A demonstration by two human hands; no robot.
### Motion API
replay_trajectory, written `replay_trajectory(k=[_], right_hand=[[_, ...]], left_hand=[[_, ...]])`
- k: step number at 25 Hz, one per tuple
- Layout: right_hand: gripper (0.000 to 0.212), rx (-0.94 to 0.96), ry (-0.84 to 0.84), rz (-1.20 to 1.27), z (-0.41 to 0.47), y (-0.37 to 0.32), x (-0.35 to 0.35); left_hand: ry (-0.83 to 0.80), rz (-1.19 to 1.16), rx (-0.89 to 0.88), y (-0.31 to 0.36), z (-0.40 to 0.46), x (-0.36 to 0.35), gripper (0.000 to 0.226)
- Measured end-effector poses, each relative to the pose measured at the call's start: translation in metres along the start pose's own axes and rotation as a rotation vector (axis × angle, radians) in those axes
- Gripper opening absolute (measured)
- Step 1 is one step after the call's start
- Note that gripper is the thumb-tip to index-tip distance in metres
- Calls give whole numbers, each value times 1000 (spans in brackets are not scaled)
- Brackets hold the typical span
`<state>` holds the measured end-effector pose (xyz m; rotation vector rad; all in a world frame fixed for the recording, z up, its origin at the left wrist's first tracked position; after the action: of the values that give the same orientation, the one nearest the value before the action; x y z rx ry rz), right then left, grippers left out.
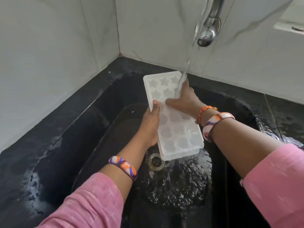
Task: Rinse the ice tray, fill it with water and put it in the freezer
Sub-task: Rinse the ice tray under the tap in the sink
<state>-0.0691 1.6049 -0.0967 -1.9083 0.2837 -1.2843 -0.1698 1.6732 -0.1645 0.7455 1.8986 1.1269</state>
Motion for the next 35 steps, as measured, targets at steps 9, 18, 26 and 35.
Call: replay_trajectory(k=[9, 18, 26, 35], right_hand=[[86, 9, -8, 207, -24, 16, 0], [79, -118, 182, 134, -10, 24, -9], [99, -24, 96, -66, -9, 9, -10], [100, -60, 116, 69, -14, 16, -7]], left_hand=[[-85, -49, 15, 0, -4, 0, 51], [-10, 56, -13, -10, -6, -7, 47], [52, 132, -5, -11, -2, 2, 50], [30, 86, -32, -5, -10, -3, 43]])
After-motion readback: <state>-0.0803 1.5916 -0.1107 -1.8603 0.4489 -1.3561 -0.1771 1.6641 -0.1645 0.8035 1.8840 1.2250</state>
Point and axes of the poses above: each hand's wrist, its own z-axis towards the middle knuckle, its own x-axis out of the back of the hand, y = z × x, the point moved 3 cm from there along z, towards the middle knuckle, and after that the axes turned 8 degrees about z, right-handed, at the moved point
